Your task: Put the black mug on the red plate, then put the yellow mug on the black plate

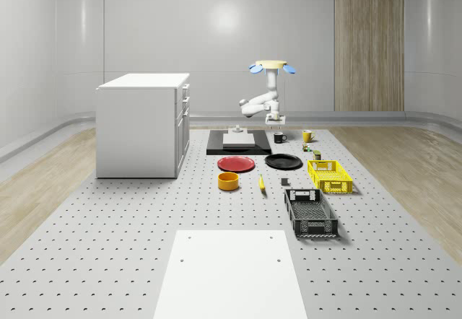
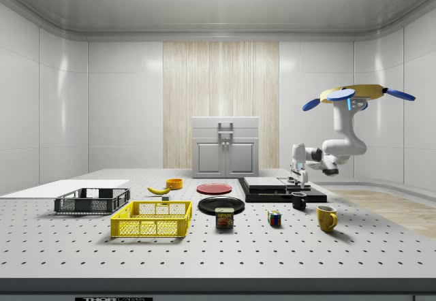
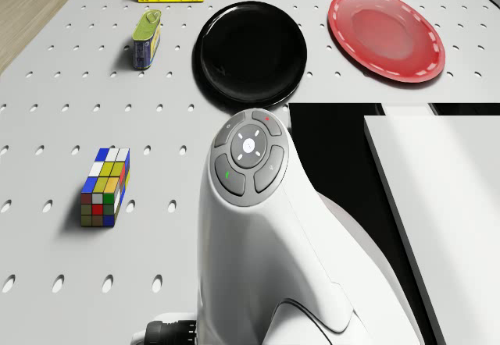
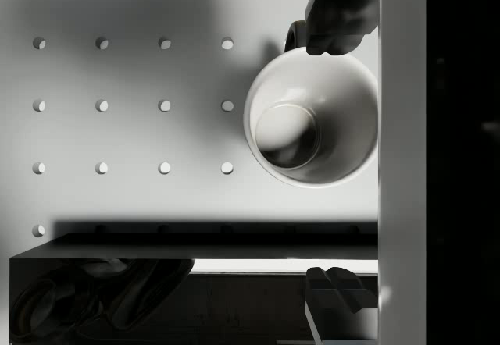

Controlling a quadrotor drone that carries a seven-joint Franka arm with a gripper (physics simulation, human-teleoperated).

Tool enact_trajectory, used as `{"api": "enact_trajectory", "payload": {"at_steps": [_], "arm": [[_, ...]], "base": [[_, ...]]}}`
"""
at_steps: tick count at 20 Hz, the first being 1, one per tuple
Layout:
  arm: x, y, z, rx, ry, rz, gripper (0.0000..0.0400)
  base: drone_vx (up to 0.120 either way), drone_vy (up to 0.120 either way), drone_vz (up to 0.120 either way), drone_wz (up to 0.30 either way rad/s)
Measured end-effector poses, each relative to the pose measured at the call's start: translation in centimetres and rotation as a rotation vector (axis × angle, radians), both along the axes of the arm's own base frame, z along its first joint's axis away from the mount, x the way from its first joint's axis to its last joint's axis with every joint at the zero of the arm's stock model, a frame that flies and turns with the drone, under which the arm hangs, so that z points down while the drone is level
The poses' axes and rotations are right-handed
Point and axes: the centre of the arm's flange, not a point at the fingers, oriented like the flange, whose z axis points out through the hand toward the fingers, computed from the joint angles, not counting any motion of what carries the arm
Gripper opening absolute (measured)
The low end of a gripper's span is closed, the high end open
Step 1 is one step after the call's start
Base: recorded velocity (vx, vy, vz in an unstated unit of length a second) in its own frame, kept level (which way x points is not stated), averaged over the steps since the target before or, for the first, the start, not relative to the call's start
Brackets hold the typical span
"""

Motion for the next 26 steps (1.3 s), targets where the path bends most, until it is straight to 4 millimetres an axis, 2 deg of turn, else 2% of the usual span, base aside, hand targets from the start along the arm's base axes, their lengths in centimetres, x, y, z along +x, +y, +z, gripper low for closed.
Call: {"api": "enact_trajectory", "payload": {"at_steps": [5, 14, 26], "arm": [[0.0, 0.0, 0.0, -0.001, 0.000, 0.000, 0.0400], [1.4, 0.0, 0.5, -0.001, 0.000, 0.000, 0.0400], [1.8, 0.7, 1.9, -0.001, 0.000, 0.000, 0.0400]], "base": [[0.000, 0.000, -0.120, 0.000], [0.000, 0.000, 0.000, 0.000], [0.000, 0.000, 0.000, 0.000]]}}
